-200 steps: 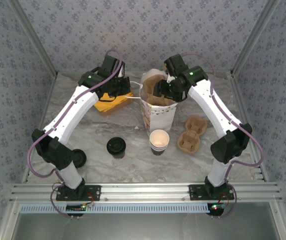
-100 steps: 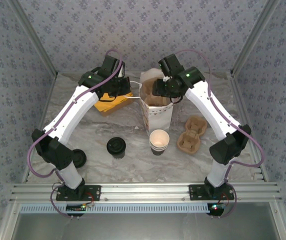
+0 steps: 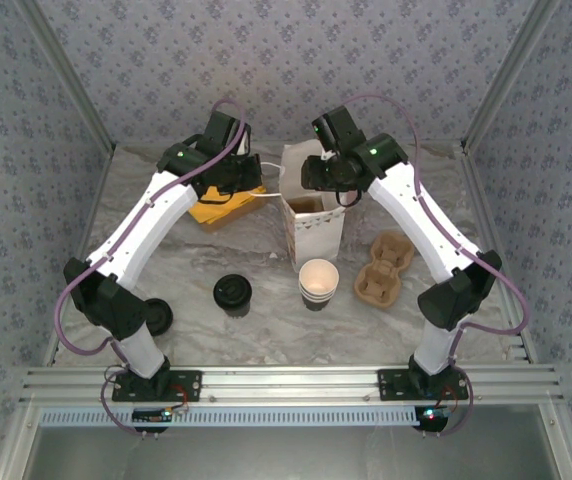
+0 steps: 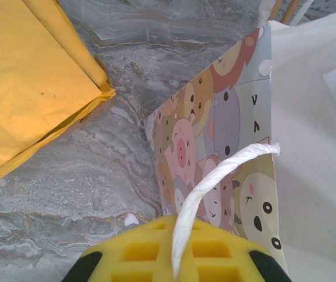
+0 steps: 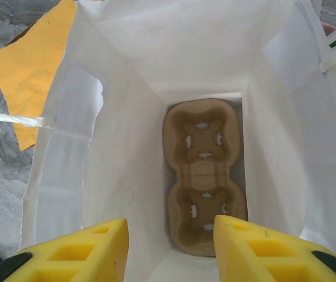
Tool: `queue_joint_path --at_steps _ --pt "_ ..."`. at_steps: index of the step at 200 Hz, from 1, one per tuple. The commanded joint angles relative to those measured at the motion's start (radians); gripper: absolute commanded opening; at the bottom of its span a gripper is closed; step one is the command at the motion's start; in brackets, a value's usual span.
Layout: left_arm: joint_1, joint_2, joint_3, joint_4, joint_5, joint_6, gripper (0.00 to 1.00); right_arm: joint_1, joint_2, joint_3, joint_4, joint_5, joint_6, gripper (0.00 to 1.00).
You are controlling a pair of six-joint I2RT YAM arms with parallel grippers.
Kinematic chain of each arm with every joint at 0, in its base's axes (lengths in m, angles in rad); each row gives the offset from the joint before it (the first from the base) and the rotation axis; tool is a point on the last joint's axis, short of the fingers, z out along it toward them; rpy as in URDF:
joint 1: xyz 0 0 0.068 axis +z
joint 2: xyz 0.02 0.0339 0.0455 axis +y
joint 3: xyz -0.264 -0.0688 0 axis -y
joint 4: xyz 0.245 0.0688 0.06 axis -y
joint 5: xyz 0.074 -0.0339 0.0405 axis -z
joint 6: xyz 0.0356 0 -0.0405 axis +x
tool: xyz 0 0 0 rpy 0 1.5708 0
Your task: Pack the takeout coffee
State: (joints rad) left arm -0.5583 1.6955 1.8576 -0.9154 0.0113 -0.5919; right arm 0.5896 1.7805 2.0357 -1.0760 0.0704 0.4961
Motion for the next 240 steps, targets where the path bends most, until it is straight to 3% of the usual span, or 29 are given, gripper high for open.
queue_joint_path --at_steps 1,240 --pt "-0.004 -0.023 0.018 0.009 0.012 0.015 0.0 0.003 0.004 0.035 -0.006 -0.009 -0.018 0.43" --pt "-0.005 -0.025 0.022 0.009 0.027 0.011 0.0 0.002 0.069 0.092 -0.11 -0.037 -0.007 0.41"
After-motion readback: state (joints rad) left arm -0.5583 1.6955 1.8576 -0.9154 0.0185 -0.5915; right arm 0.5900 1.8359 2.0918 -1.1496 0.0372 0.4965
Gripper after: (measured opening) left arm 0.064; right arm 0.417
